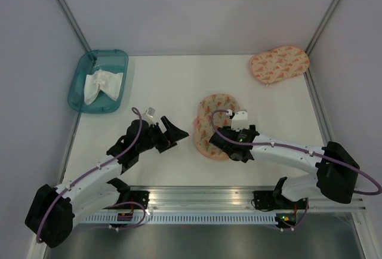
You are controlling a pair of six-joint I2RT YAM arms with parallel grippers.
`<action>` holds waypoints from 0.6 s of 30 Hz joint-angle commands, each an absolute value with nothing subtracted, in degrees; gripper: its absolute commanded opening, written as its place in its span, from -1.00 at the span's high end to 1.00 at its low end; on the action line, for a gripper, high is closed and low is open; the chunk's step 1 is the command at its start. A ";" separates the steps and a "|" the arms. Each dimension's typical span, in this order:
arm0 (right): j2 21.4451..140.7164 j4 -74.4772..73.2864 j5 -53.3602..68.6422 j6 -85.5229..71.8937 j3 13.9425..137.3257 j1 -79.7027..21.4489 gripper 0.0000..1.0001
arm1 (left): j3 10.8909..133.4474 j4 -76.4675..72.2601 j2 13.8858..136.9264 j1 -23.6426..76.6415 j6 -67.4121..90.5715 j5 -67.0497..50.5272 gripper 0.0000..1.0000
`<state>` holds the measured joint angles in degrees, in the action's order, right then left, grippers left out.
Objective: Unzip the laundry bag and remove the bra
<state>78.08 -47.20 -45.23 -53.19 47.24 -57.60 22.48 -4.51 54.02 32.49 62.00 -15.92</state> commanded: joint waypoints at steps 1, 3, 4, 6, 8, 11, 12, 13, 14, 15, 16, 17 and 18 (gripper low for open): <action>75.68 -52.04 -50.28 -53.98 51.50 -58.09 -0.53 | 21.53 -0.35 51.25 32.43 58.80 -13.53 -0.99; 74.19 -43.05 -46.43 -45.03 51.68 -59.23 -0.56 | 21.10 -0.35 50.89 32.43 58.71 -13.80 -0.99; 73.92 -39.85 -40.14 -42.39 51.42 -59.33 -0.57 | 20.92 -0.35 50.80 32.43 58.71 -13.97 -0.99; 74.87 -32.04 -34.39 -36.07 51.77 -59.85 -0.56 | 20.39 -0.35 50.45 32.43 59.15 -13.97 -0.99; 78.55 -29.19 -30.17 -33.24 54.03 -61.25 -0.56 | 19.78 -0.35 49.22 32.43 59.50 -14.06 -0.99; 85.31 -27.34 -28.31 -30.07 59.21 -63.18 -0.54 | 19.51 1.93 46.51 32.43 59.94 -13.54 -0.99; 86.82 -26.64 -27.95 -29.45 60.37 -63.63 -0.53 | 19.42 2.37 45.62 32.43 60.03 -13.10 -0.99; 88.14 -26.11 -27.43 -28.75 61.42 -63.89 -0.53 | 19.42 3.33 44.83 32.43 59.94 -12.75 -0.99; 90.50 -25.58 -26.99 -28.22 63.09 -64.16 -0.52 | 19.34 4.04 43.08 32.43 60.03 -12.66 -0.99; 91.66 -24.71 -26.20 -27.78 63.89 -64.25 -0.51 | 19.42 4.65 42.28 32.34 59.94 -12.22 -0.99; 92.71 -24.61 -26.19 -27.34 65.55 -64.25 -0.50 | 19.42 5.88 41.49 32.34 59.94 -12.13 -0.99; 94.90 -24.78 -26.37 -27.16 66.44 -64.16 -0.49 | 19.34 6.24 39.92 32.34 60.03 -11.95 -0.99; 96.14 -25.13 -26.89 -26.98 67.32 -64.16 -0.48 | 19.25 6.68 39.12 32.34 60.03 -11.78 -0.99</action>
